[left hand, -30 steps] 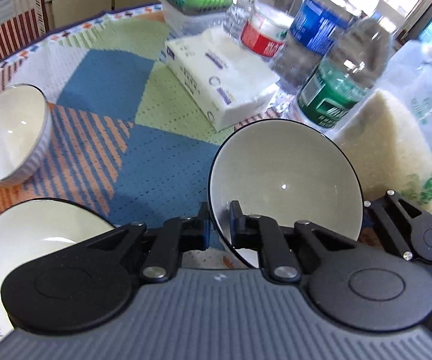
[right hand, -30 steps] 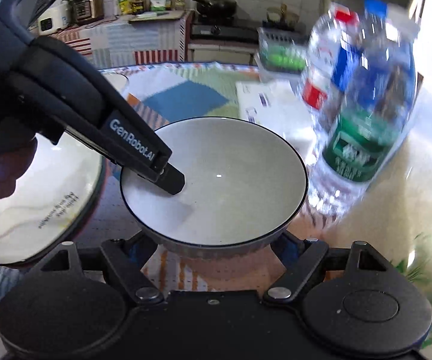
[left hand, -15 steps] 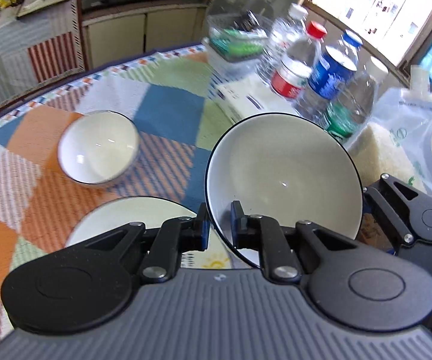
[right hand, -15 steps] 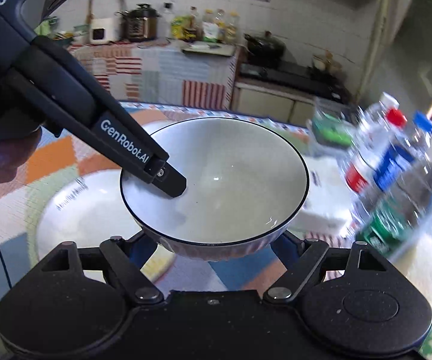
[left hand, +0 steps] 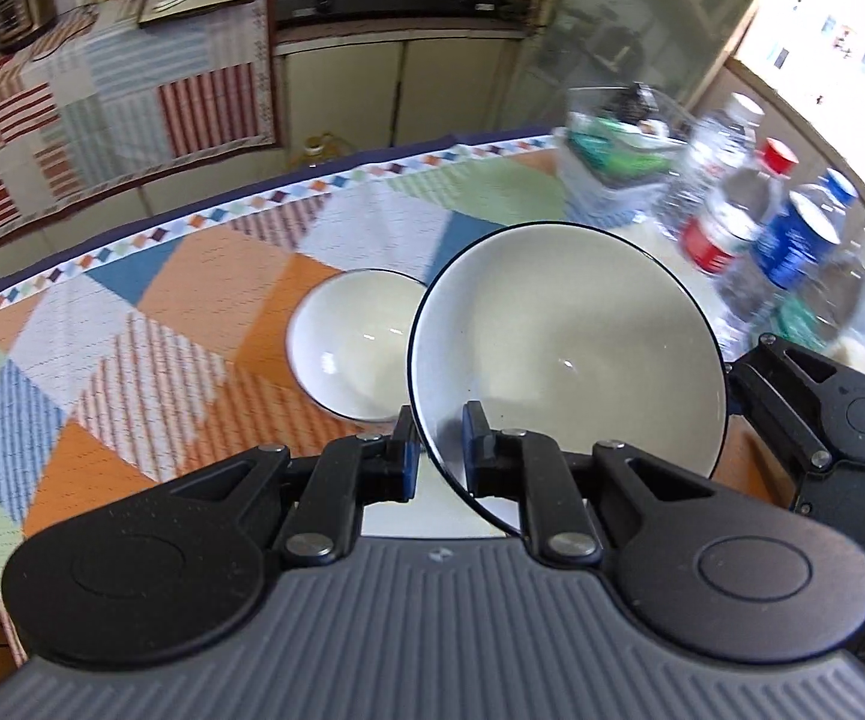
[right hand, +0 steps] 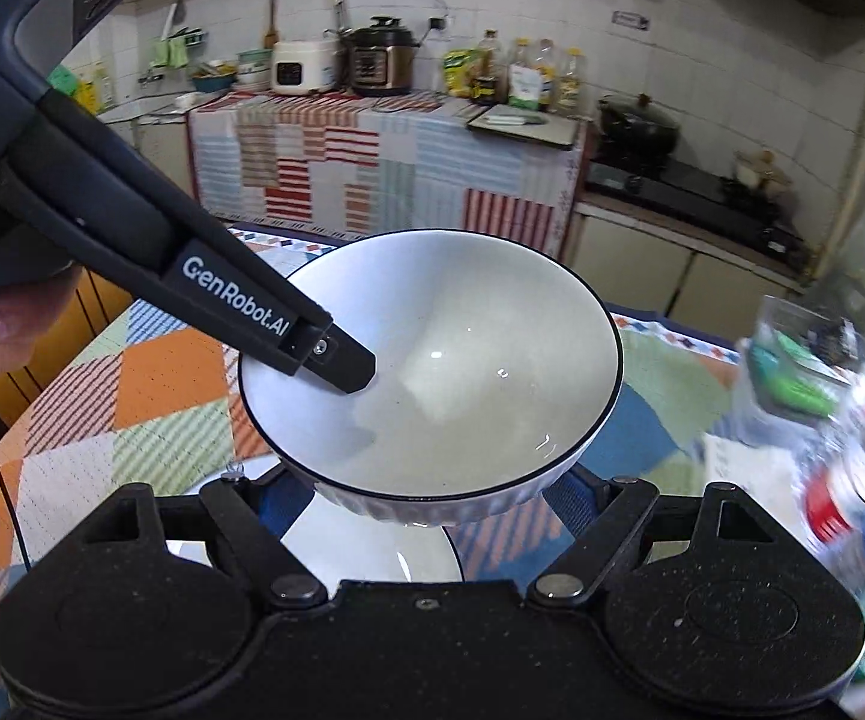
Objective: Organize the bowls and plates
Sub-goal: 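Carry the second bowl over the first bowl and lower it in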
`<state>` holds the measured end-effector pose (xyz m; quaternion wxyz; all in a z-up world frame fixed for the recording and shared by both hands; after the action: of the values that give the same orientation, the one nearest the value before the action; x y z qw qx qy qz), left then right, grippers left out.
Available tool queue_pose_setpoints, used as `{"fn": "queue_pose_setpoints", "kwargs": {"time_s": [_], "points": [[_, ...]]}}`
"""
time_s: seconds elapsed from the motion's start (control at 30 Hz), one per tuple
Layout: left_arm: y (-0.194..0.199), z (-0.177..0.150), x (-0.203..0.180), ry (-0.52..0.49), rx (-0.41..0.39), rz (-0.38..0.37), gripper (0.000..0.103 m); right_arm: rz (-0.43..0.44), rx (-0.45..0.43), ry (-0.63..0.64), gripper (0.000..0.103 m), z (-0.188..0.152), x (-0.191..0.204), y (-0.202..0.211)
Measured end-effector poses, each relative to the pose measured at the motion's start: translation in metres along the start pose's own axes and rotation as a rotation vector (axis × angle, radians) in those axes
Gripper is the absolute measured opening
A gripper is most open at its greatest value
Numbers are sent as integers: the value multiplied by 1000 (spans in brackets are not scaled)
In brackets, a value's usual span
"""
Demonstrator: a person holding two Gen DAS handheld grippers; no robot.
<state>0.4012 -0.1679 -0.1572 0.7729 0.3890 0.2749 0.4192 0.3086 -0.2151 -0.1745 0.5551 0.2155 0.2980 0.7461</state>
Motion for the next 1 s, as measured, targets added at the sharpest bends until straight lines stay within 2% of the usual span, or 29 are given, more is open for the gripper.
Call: {"fn": "queue_pose_setpoints", "kwargs": {"time_s": [0.27, 0.43, 0.57, 0.8, 1.0], "points": [[-45, 22, 39, 129, 35, 6, 13, 118, 126, -17, 86, 28, -13, -51], [-72, 23, 51, 166, 40, 32, 13, 139, 182, 18, 86, 28, -16, -79], [-89, 21, 59, 177, 44, 55, 13, 173, 221, -14, 86, 26, -23, -103], [-106, 11, 69, 175, 44, 105, 13, 149, 273, 1, 85, 17, -17, -123], [-118, 9, 70, 179, 43, 110, 14, 96, 288, 11, 85, 11, -17, -136]]}}
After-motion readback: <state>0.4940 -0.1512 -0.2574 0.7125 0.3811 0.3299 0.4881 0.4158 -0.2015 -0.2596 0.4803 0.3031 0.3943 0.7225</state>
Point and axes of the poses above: each gripper's, at about its wrist camera, not at the fingertips, and y roughly against the way its jaws point, x to its left, z to its top, the point moved 10 cm from there along -y, roughly the way its jaws point, and after that the axes turned 4 degrees about z, right-handed, at the moved point
